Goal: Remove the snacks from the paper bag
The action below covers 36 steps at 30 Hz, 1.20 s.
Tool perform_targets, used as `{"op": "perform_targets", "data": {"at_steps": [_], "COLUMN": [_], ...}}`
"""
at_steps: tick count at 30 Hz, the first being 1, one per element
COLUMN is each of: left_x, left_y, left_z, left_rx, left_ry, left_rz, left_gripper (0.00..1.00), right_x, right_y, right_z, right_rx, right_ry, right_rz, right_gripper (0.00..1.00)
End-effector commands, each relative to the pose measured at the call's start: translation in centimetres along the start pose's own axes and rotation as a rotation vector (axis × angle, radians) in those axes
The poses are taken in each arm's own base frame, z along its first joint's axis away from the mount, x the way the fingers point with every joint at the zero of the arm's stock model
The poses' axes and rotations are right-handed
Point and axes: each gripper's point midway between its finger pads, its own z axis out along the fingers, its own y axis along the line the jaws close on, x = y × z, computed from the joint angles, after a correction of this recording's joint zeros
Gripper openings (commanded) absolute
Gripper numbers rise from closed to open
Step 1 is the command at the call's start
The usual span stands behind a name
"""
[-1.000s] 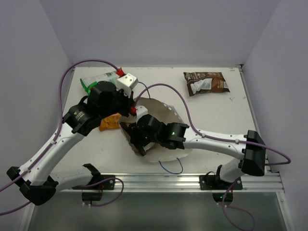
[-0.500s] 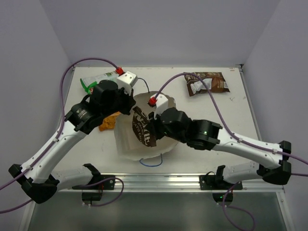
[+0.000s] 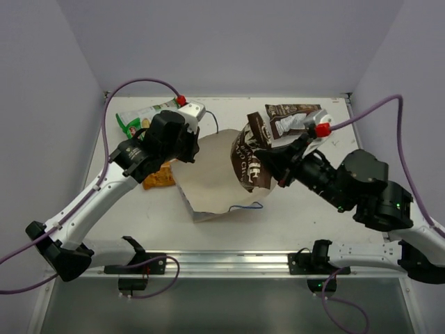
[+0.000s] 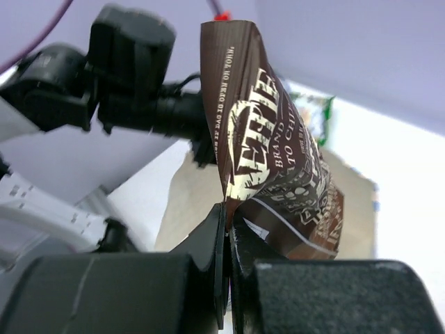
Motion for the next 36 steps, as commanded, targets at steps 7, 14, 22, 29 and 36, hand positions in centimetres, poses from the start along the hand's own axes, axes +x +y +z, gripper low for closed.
{"op": "perform_targets", "data": {"at_steps": [7, 14, 22, 29, 36], "left_x": [0.4, 3.0, 5.2, 5.9, 5.0], "left_y": [-0.5, 1.2, 3.3, 2.6, 2.3], "left_z": [-1.0, -1.4, -0.9, 0.0, 0.2], "left_rx": [0.032, 0.010, -0.006, 0.039, 0.064], "left_ry": [0.042, 0.116, 0.152, 0.167, 0.139], "left_rz": [-0.069, -0.116, -0.168, -0.165, -0.146], "left_gripper": [0.00, 0.00, 0.00, 0.00, 0.00], "right_x": [-8.9, -8.4, -3.0, -2.4, 9.4], "right_y": [-8.5, -15.8, -22.7, -22.0, -27.4], "right_z": [-4.1, -4.1, -4.6, -7.0, -8.2], "right_rx": [0.411, 0.676, 0.876, 0.847, 1.074], "right_ry": [-0.265, -0.251, -0.163, -0.200, 0.052], "right_rz": [-0.073, -0.079, 0.020, 0.054, 0.121], "right_gripper": [0.00, 0.00, 0.00, 0.00, 0.00]}}
